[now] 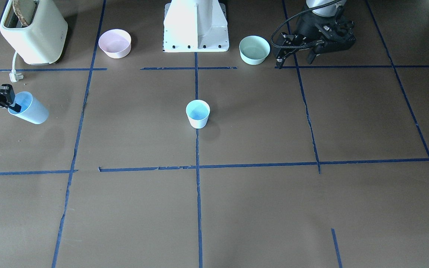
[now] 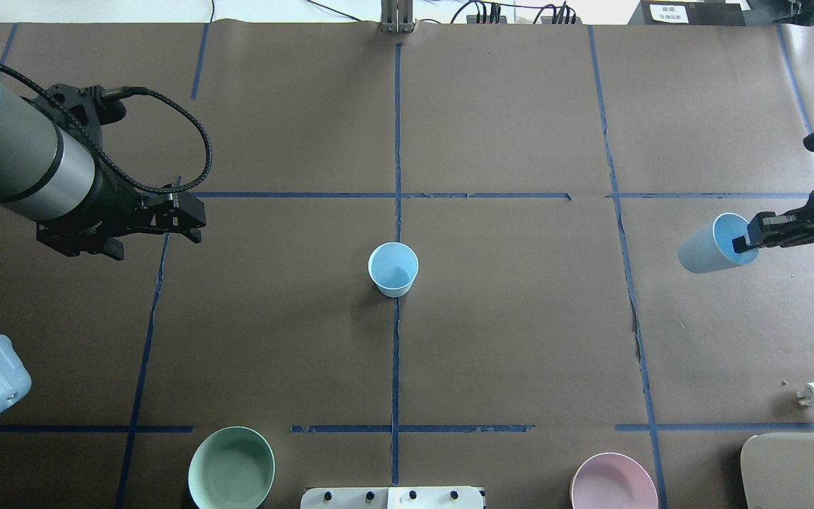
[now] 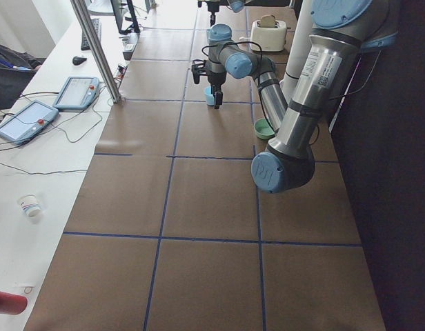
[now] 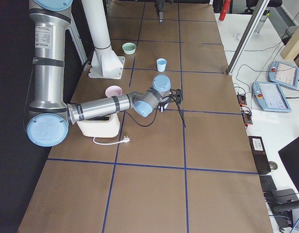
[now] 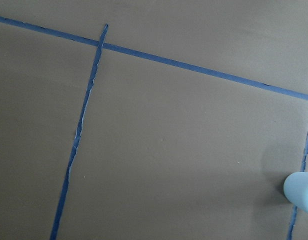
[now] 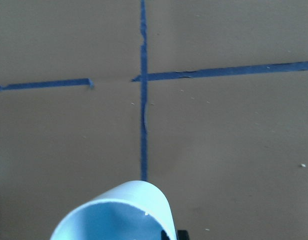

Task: Stack blue cups with both arms
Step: 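Carry the held cup with the right gripper over the center cup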

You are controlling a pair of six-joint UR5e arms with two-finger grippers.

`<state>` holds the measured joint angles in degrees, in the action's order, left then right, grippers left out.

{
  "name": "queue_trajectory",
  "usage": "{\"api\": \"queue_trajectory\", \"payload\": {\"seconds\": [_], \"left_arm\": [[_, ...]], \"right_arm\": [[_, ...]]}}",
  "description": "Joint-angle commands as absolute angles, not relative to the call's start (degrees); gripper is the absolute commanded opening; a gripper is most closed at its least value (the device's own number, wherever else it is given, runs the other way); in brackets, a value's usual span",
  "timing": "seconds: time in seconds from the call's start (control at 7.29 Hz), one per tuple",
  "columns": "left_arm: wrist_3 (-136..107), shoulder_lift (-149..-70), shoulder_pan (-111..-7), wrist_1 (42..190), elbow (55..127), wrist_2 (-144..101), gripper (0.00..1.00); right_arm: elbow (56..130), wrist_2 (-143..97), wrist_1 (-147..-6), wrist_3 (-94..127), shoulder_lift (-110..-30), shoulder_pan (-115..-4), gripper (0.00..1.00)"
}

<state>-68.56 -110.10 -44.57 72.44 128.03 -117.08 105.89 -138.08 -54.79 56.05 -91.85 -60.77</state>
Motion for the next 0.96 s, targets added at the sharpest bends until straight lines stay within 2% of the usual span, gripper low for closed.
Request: {"api": "queue_trajectory", "payload": {"seconds": [0.0, 0.27, 0.55, 0.82], "left_arm": [[-56.50, -104.88, -47.27, 72.42, 127.79, -116.98, 1.00], [-46.19, -101.62, -51.31, 72.60, 126.48, -117.07, 1.00], [-37.92, -98.80, -55.35, 72.86, 125.25, -117.16, 1.00], [-29.31, -98.18, -59.48, 72.95, 122.18, -117.25, 1.00]], "right_arm": [[107.14, -137.90, -58.85, 65.79, -81.36, -58.02, 0.00], [107.93, -135.55, -69.90, 69.34, -69.58, -53.63, 0.00], [108.81, -123.73, -81.86, 73.80, -58.33, -43.30, 0.00], [107.94, -111.08, -84.72, 76.37, -53.72, -31.79, 0.00]]}}
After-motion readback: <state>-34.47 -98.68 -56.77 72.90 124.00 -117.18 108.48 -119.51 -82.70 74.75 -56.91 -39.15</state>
